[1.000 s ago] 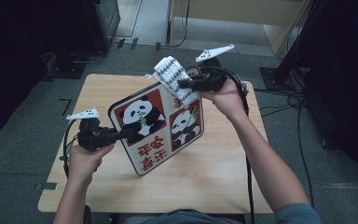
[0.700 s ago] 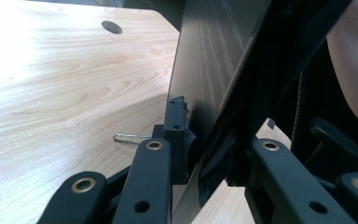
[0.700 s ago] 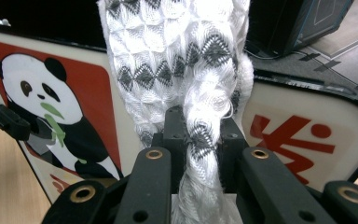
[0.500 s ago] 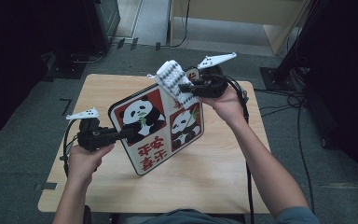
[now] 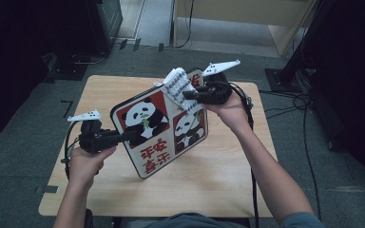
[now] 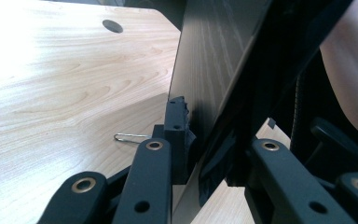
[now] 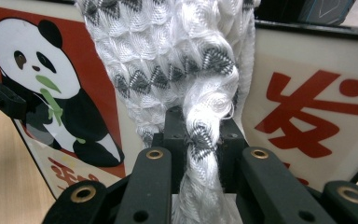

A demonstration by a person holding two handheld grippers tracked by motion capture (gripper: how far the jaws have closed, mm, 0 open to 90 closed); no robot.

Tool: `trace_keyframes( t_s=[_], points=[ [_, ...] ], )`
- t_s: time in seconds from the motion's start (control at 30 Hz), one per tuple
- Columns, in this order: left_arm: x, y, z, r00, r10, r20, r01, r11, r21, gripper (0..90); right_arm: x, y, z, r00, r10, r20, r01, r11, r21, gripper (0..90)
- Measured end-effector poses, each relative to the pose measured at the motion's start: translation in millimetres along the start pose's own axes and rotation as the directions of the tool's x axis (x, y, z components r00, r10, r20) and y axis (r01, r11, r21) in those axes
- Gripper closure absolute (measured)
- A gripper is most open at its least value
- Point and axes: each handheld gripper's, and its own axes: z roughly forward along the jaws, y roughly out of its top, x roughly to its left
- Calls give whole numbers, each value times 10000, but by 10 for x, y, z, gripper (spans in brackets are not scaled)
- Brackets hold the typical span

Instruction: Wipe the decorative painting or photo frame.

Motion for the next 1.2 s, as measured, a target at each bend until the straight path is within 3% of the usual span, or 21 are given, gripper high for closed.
trace_keyframes(
  t_s=[1.2],
  points=[
    [2,-3,-2,9999,102,40,-102,9999,5,768,-42,-466,180,9993,346,126,-353,9976,596,793]
  ],
)
